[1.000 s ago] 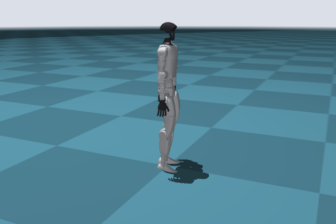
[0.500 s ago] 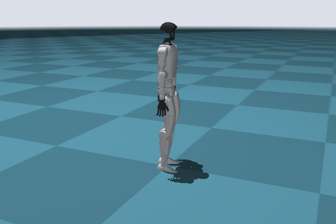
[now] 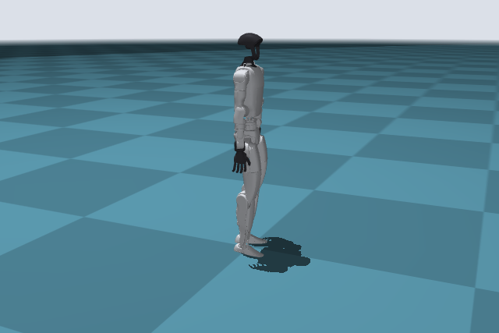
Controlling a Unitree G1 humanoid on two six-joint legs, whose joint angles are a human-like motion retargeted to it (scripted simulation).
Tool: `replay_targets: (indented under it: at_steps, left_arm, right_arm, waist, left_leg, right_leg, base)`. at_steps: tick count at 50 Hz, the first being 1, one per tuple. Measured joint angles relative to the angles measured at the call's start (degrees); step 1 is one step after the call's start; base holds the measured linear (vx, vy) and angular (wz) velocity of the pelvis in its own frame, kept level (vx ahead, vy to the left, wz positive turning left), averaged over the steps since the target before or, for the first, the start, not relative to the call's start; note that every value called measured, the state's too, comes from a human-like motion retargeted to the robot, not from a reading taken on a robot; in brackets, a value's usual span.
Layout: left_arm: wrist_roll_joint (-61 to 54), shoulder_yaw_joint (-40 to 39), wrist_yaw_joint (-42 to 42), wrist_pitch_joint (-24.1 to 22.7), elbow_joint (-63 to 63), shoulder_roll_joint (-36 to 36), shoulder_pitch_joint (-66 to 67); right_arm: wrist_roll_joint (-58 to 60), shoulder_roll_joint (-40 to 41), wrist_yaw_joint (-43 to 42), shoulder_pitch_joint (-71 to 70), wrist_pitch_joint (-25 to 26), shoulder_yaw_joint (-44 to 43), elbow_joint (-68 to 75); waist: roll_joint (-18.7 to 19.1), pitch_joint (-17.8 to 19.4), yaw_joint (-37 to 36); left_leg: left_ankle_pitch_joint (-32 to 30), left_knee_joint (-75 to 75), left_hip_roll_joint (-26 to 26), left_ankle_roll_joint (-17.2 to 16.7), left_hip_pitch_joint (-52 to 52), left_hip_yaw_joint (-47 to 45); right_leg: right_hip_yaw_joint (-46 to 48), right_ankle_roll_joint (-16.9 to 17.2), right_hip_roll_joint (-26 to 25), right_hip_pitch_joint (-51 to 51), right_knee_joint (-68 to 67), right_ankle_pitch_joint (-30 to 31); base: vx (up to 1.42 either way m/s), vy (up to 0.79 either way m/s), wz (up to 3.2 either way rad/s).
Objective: Upper body actions
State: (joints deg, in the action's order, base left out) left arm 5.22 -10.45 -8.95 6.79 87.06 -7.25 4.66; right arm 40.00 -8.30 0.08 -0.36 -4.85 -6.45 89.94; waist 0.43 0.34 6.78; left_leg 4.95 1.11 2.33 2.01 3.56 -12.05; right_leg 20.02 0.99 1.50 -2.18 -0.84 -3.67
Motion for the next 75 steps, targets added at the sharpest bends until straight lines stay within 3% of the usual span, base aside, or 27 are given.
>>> replay_targets:
  at_steps: [75]
  left_arm:
    - [0.0,-0.3,-0.4,0.0,0.1,-0.6,-0.2]
  right_arm:
    - [0.6,-0.1,0.1,-0.6,0.0,0.5,-0.3]
  waist:
    - [-1.4,1.0,-1.1]
  left_leg:
    - [-0.1,0.6,1.6,1.0,-0.6,1.0]
  right_leg:
    - [0.9,0.9,1.8,-0.3,-0.2,0.6]
  base:
    - [0.0,0.0,0.0]
